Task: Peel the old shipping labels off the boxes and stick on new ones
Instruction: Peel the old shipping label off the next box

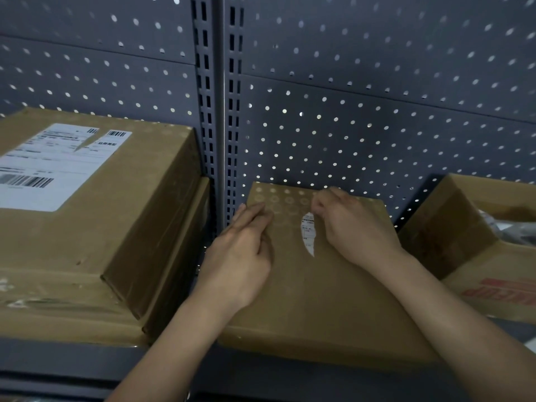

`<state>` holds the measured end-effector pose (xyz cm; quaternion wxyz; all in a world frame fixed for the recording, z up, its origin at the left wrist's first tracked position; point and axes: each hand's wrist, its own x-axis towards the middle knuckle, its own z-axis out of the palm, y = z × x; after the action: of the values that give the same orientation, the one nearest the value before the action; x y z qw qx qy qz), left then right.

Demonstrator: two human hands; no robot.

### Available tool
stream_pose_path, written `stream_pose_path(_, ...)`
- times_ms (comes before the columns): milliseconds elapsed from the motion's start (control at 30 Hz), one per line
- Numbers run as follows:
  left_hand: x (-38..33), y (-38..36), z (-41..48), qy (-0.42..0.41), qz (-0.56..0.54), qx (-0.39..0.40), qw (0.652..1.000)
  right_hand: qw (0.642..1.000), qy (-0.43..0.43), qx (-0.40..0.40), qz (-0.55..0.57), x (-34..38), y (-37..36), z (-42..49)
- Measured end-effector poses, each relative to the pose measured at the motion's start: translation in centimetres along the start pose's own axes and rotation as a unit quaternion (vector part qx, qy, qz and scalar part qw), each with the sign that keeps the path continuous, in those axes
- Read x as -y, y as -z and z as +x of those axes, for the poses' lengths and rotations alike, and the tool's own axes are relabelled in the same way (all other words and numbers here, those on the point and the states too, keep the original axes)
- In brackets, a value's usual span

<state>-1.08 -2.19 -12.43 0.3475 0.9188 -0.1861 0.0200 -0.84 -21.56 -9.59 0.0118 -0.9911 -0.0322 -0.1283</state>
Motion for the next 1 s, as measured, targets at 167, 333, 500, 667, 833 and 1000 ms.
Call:
stream_pose_path(167,0.0,0.0,-0.1,0.002,0.001,0.001,1.0,0.995,-0.025,-0.013,0.093,-0.9,-0.7,0.1)
stream_pose_path(333,0.0,0.0,0.0,0.001,0.003,0.004,1.0,0.997,-0.014,-0.001,0.078,-0.5,-0.3,-0.1)
stream_pose_path(500,0.1,0.0,0.0,0.001,0.004,0.004,1.0,1.0,-0.004,-0.004,-0.01,0.2,-0.1,-0.2)
stream_pose_path(667,0.1,-0.1,0.0,0.002,0.007,-0.002,1.0,1.0,0.004,-0.003,-0.015,0.2,-0.1,0.1)
stream_pose_path(833,0.1,-0.1,0.0,0.001,0.007,-0.003,1.0,0.999,0.006,-0.025,0.033,-0.3,-0.4,-0.3)
stream_pose_path(1000,0.1,-0.1,0.0,0.002,0.004,-0.003,1.0,0.99,-0.021,-0.022,0.14,-0.9,-0.3,-0.5)
